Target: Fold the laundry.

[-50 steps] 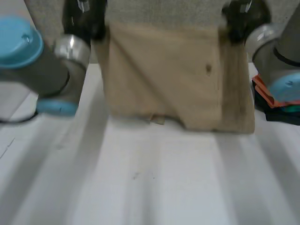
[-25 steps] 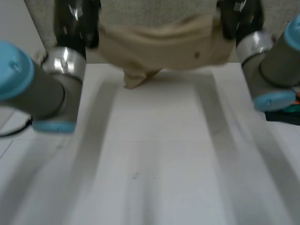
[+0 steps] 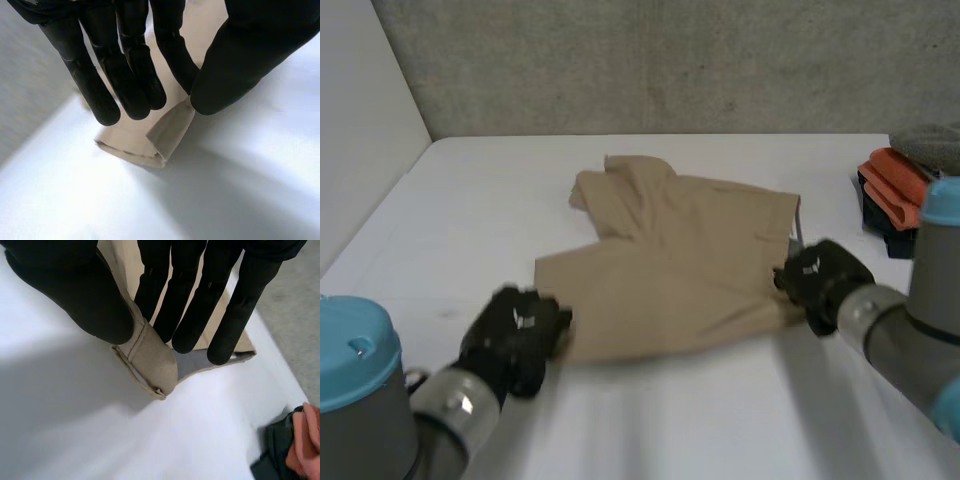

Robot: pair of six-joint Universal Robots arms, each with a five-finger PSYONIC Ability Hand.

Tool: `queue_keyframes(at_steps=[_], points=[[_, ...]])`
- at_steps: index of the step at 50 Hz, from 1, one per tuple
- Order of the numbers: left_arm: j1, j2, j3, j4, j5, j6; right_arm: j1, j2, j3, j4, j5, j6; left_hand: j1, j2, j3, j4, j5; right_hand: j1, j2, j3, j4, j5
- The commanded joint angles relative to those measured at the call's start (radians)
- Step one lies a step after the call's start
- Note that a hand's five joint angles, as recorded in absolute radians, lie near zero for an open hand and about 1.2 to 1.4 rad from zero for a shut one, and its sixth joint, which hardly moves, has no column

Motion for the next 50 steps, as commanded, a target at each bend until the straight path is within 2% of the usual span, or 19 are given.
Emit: queue_keyframes(at_steps=[1,6,9,10,14,17,20,25,26,29,30,31,34,37,40,44,48,50], points=[[-0.094,0.051,-0.002,-0.388,0.032,-0.007,-0.002,-0.133,0.164,0.164,0.000,-0.144,0.239,0.196,0.200,0.194,0.237,0.298,0.224,0.203,0.196,0.233],[-0.099,0.058,0.012,-0.287,0.029,-0.005,-0.003,-0.138,0.225,0.113,-0.003,-0.118,0.184,0.141,0.146,0.140,0.182,0.298,0.224,0.203,0.196,0.233],[-0.093,0.067,0.027,-0.213,0.027,0.004,-0.006,-0.138,0.262,0.076,-0.004,-0.116,-0.578,-0.621,-0.616,-0.622,-0.580,0.298,0.224,0.203,0.196,0.233],[-0.085,0.078,0.048,-0.161,0.027,0.005,-0.011,-0.138,0.267,0.067,-0.004,-0.116,-0.691,-0.733,-0.729,-0.735,-0.692,0.298,0.224,0.203,0.196,0.233],[-0.045,0.078,0.111,-0.046,0.039,0.004,-0.044,-0.138,0.281,0.030,-0.009,-0.115,-0.835,-0.878,-0.873,-0.879,-0.837,0.298,0.224,0.203,0.196,0.233],[-0.006,0.052,0.160,0.014,0.047,0.004,-0.055,-0.138,0.282,0.010,-0.009,-0.113,-0.830,-0.873,-0.868,-0.874,-0.832,0.298,0.224,0.203,0.196,0.233],[0.033,-0.082,0.246,0.100,0.087,0.005,-0.054,-0.138,0.293,-0.016,-0.007,-0.107,-0.806,-0.849,-0.845,-0.850,-0.808,0.298,0.224,0.203,0.196,0.233],[0.080,-0.316,0.450,0.166,0.217,0.039,-0.054,-0.133,0.308,-0.059,-0.007,-0.089,-0.718,-0.761,-0.757,-0.763,-0.720,0.298,0.224,0.203,0.196,0.233],[0.099,-0.407,0.536,0.166,0.263,0.070,-0.054,-0.133,0.311,-0.063,-0.007,-0.085,-0.704,-0.746,-0.742,-0.748,-0.705,0.298,0.224,0.203,0.196,0.233],[0.128,-0.553,0.679,0.157,0.311,0.152,-0.057,-0.127,0.316,-0.074,-0.009,-0.075,-0.665,-0.708,-0.704,-0.710,-0.667,0.298,0.224,0.203,0.196,0.233],[0.136,-0.654,0.781,0.142,0.343,0.241,-0.057,-0.127,0.318,-0.076,-0.009,-0.075,-0.627,-0.670,-0.666,-0.672,-0.629,0.298,0.224,0.203,0.196,0.233],[0.139,-0.687,0.818,0.135,0.346,0.280,-0.057,-0.127,0.318,-0.077,-0.009,-0.073,-0.621,-0.664,-0.660,-0.665,-0.623,0.298,0.224,0.203,0.196,0.233],[0.151,-0.825,0.972,0.076,0.340,0.438,-0.057,-0.124,0.319,-0.089,-0.009,-0.066,-0.601,-0.644,-0.639,-0.645,-0.603,0.298,0.224,0.203,0.196,0.233],[0.165,-0.926,1.097,0.016,0.337,0.501,-0.057,-0.122,0.319,-0.097,-0.007,-0.061,-0.434,-0.477,-0.472,-0.478,-0.436,0.298,0.224,0.203,0.196,0.233],[0.166,-0.977,1.165,-0.021,0.335,0.486,-0.057,-0.122,0.319,-0.100,-0.007,-0.058,-0.302,-0.344,-0.340,-0.346,-0.304,0.298,0.224,0.203,0.196,0.233],[0.165,-0.994,1.193,-0.061,0.317,0.467,-0.060,-0.122,0.316,-0.105,-0.007,-0.046,0.237,0.194,0.199,0.193,0.235,0.298,0.224,0.203,0.196,0.233],[0.151,-0.942,1.129,-0.072,0.221,0.444,-0.061,-0.122,0.316,-0.112,-0.006,-0.041,0.239,0.196,0.200,0.194,0.237,0.298,0.224,0.203,0.196,0.233],[0.148,-0.862,1.058,-0.061,0.145,0.417,-0.060,-0.122,0.316,-0.111,-0.006,-0.041,0.239,0.196,0.200,0.194,0.237,0.298,0.224,0.203,0.196,0.233]])
